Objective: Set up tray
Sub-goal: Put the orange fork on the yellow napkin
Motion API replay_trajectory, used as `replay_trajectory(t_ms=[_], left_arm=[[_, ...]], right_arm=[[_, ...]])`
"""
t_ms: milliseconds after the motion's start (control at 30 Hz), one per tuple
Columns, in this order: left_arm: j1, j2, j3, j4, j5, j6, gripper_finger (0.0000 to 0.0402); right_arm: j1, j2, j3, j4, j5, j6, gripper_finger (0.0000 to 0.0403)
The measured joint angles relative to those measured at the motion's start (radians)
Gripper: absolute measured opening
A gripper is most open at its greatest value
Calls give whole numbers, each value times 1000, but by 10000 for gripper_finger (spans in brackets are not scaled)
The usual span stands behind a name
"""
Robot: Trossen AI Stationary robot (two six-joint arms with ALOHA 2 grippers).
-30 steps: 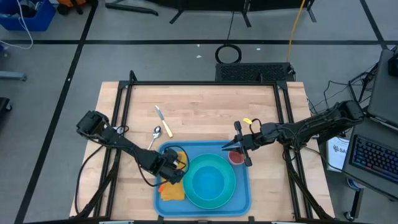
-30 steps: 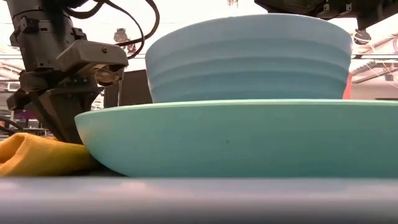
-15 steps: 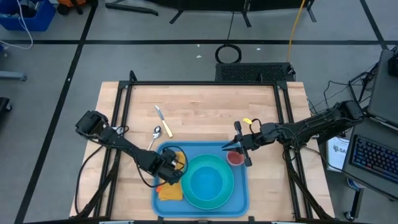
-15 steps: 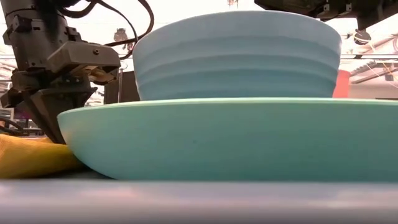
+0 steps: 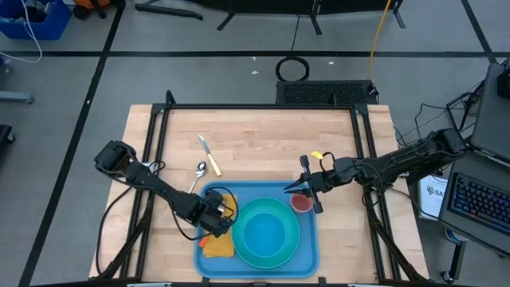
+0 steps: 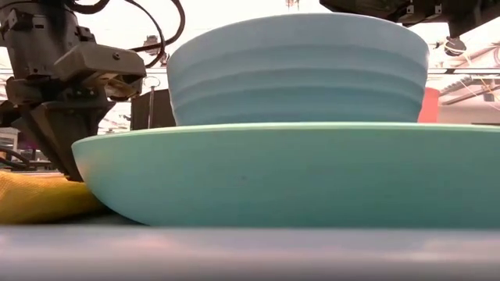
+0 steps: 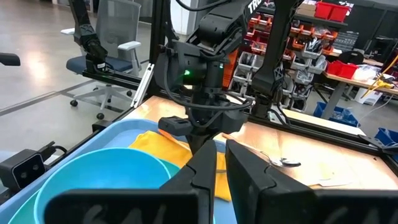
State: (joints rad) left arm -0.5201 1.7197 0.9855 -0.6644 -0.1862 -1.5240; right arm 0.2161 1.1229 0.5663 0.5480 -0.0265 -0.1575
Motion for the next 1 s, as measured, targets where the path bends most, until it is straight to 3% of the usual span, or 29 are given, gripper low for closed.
replay_trajectory(t_ms=[367,1000], left_arm=[[5,0,0,-26,43,-94,30],[4,0,1,-53,21,-227,30]], right_arm=[[0,0,0,0,0,0,29],[0,0,0,0,0,13,29]])
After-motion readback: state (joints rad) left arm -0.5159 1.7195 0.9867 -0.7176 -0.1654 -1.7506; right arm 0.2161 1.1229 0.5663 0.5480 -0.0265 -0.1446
